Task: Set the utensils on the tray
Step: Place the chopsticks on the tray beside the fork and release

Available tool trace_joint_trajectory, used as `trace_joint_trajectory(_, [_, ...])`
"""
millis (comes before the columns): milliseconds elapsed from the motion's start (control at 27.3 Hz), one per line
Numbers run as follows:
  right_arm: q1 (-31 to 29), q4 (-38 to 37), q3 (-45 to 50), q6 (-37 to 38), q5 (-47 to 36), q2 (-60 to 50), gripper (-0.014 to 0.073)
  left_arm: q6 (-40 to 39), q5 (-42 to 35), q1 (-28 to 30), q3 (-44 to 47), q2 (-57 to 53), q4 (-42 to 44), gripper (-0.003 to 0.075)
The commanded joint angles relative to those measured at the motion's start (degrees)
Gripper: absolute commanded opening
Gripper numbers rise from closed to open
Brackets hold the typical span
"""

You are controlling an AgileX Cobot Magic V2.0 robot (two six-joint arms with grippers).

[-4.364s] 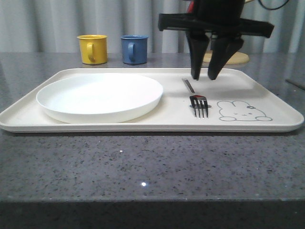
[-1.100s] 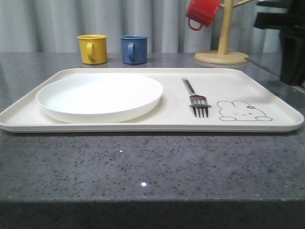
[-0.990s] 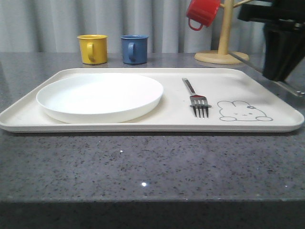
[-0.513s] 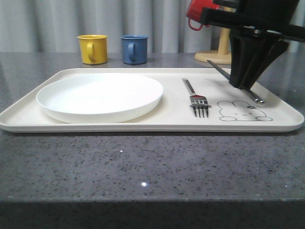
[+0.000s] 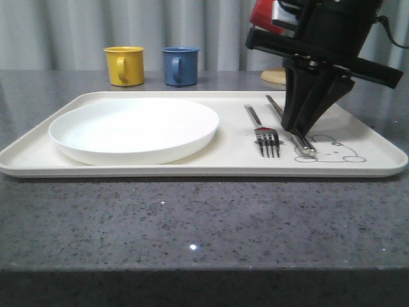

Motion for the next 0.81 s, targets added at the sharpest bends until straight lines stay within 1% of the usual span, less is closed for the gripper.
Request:
trace_joint_trajectory(0, [0.0, 1.0, -1.9, 0.0, -0.3, -2.4, 0.0118, -0.6, -3.8, -0.5, -1.5, -0.2, 0.0, 0.0368])
trace_joint_trajectory(147, [0.0, 1.0, -1.9, 0.0, -0.3, -2.4, 0.0205, -0.6, -3.8, -0.5, -1.5, -0.2, 0.0, 0.0368])
trace_joint_trajectory(220, [0.0, 0.5, -1.9, -0.2, -0.4, -2.4, 0.0220, -0.6, -3.8, -0.5, -1.5, -0.2, 0.0, 0.0368])
trace_joint_trajectory(403, [0.0, -1.8, -1.9, -1.3, -0.4, -3.0, 0.0221, -0.6, -3.8, -0.5, -1.5, -0.2, 0.0, 0.0368])
trace_joint_trajectory(513, [0.0, -3.9, -1.9, -3.7, -0.9, -5.3, 0.0221, -0.6, -3.8, -0.5, -1.5, -0.2, 0.0, 0.0368])
trace_joint_trajectory(587, [0.0, -6.2, -1.9, -5.9, -1.3, -7.4, 0.0221, -0.6, -3.8, -0.5, -1.5, -0.2, 0.0, 0.0368])
trace_joint_trajectory(770, [-2.1, -14.7, -1.9, -6.2, 0.6, -13.8, 0.0221, -0.6, -3.8, -0.5, -1.5, -0.2, 0.0, 0.0368])
